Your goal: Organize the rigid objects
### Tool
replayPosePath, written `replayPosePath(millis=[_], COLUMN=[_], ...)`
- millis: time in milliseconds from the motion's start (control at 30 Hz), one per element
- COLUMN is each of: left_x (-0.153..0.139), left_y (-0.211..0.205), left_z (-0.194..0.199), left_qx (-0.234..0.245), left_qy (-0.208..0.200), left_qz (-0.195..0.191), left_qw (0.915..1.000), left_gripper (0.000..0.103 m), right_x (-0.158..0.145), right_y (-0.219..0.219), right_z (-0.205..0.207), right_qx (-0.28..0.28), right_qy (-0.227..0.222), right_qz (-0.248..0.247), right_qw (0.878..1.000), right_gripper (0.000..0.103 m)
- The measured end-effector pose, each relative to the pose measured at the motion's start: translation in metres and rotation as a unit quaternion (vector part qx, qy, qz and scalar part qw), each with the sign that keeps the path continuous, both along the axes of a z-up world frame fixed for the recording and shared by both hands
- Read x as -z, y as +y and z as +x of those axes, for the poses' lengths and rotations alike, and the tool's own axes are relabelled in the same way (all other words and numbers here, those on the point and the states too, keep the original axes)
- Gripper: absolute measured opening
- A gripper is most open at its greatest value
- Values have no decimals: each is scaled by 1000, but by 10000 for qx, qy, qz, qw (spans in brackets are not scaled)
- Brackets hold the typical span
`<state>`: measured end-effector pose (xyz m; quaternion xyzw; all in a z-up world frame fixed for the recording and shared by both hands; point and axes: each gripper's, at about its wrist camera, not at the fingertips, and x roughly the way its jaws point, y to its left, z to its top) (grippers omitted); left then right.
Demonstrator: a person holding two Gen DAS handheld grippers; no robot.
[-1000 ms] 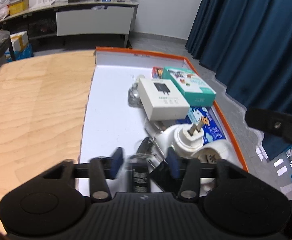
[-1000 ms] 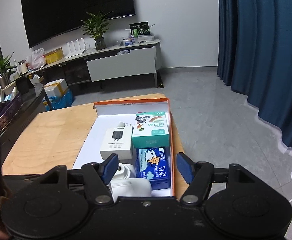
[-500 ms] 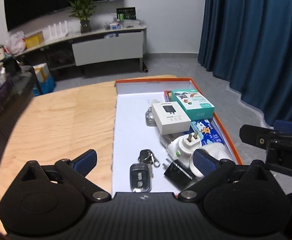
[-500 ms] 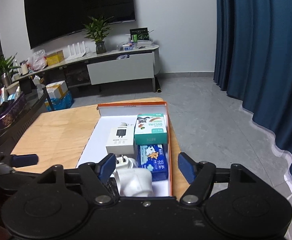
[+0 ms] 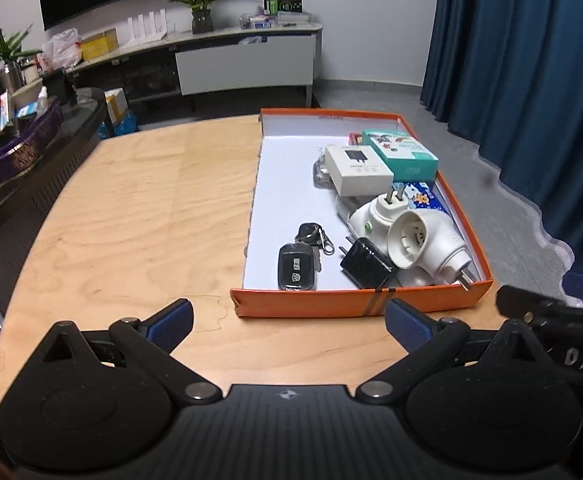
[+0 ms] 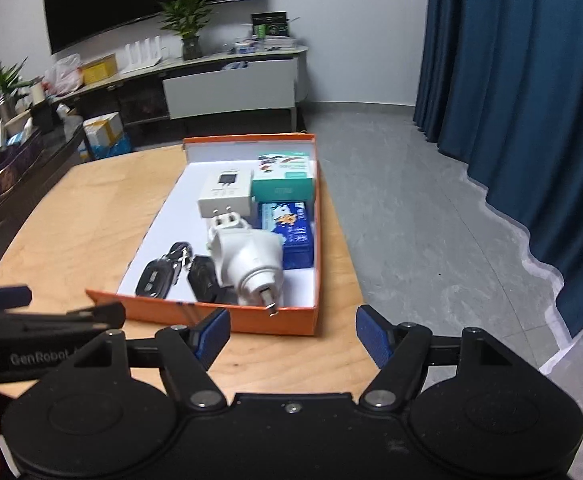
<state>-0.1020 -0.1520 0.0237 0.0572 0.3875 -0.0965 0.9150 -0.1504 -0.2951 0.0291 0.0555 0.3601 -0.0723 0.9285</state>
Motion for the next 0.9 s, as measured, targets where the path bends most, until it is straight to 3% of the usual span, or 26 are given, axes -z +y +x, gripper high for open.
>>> replayPosePath(millis=[900], left_x=[-5], left_y=[3], left_z=[-4], left_qx=[-129], left_qy=[47], left_qz=[-4], left_qw=[9999], left_gripper=[103], right_x=[-7], right_y=[2], right_z=[-8], right_qx=[-86], right_qy=[-53], right_qz=[28], right_qw=[9999], right_gripper=[83])
